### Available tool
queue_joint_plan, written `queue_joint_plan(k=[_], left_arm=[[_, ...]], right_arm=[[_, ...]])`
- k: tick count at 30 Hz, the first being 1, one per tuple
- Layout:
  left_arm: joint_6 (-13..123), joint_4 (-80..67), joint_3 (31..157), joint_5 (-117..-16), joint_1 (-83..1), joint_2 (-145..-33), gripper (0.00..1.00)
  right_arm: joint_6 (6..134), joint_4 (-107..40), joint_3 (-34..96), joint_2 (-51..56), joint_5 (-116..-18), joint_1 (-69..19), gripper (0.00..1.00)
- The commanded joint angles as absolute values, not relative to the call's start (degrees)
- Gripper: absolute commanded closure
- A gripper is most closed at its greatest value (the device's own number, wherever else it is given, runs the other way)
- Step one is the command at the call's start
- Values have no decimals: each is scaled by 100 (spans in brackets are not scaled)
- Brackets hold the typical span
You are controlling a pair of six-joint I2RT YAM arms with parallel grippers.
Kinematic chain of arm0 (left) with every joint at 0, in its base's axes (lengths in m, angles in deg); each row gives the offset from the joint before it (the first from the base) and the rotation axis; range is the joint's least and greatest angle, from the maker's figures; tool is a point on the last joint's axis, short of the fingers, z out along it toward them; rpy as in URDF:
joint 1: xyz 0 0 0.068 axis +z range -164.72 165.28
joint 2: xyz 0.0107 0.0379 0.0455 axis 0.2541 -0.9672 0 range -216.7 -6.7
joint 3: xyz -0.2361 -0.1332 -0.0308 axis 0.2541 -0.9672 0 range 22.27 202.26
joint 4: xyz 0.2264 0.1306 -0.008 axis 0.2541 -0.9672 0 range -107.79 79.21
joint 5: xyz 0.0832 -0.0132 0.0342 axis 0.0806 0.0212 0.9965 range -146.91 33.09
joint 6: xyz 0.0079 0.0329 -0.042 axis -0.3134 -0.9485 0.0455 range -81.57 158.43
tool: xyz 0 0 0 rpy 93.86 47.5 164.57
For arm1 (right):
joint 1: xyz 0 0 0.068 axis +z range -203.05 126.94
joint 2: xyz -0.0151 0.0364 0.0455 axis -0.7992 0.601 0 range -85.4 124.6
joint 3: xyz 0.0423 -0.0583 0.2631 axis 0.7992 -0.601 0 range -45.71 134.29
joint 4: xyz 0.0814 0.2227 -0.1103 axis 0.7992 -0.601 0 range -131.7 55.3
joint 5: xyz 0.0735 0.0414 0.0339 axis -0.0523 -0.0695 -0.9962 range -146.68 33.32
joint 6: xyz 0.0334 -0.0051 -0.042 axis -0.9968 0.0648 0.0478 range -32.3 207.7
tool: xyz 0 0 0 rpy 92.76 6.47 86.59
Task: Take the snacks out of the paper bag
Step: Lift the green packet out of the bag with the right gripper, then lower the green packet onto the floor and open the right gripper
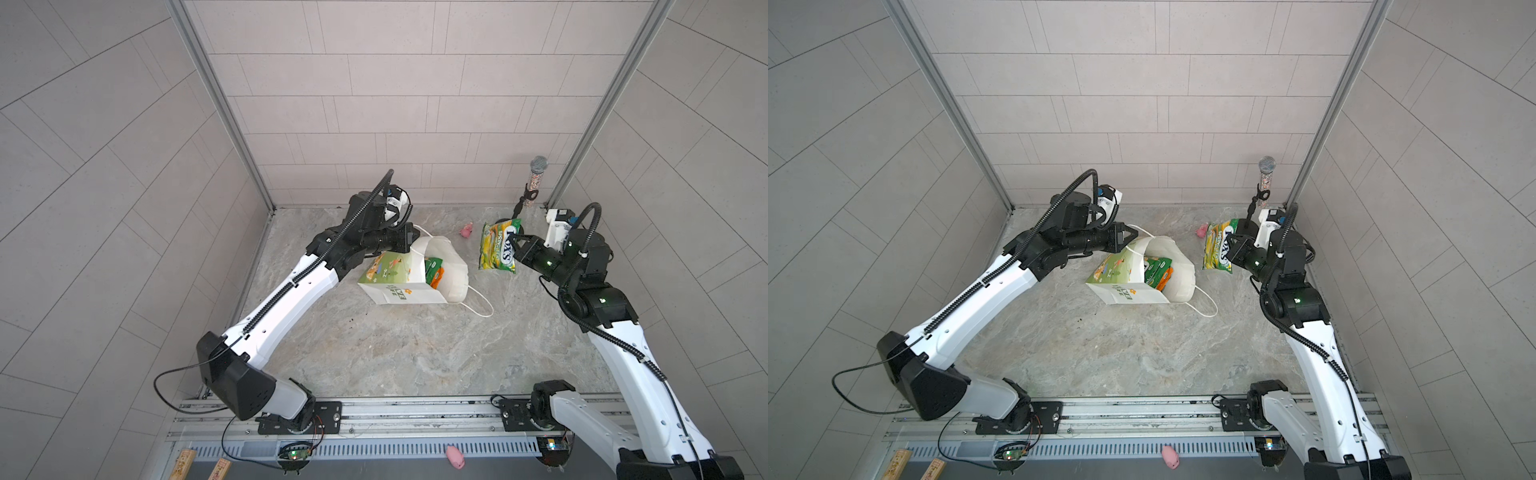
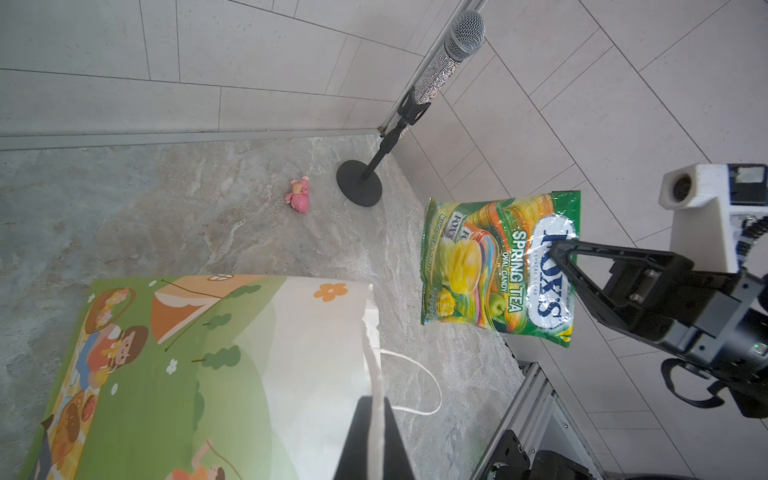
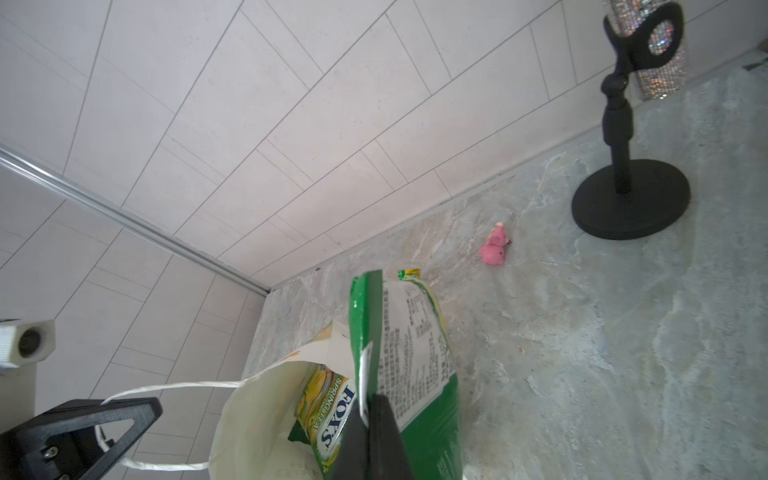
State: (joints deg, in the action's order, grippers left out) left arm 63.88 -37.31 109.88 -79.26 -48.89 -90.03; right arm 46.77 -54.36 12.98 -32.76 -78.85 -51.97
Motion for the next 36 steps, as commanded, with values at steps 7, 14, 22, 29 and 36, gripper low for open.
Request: queue_joint_plan(k=[7,14,22,29,36], left_arm=[[6339,-3680,10923,-7923,-4904,-8800,100],[6374,-3658,10943,-7958,-4907,-8764,100],[6383,-3660,10963,-7965,-4903,-8745,100],[6385,-3671,10954,-7968,-4908,-8729,100],[6392,-3662,10936,-7972,-4900,-8721,100]], right_arm=[[5204,-5342,1010,-2685,-8116,-5821,100],[5391,-4946,992,-1882,-7997,-5859,100],[4856,-3924,956,-1069,-8555,-5777,100],[4450,-3308,1124,-250,-9068,-5698,100],[4264,-2687,1147,447,-9258,-5699,100]])
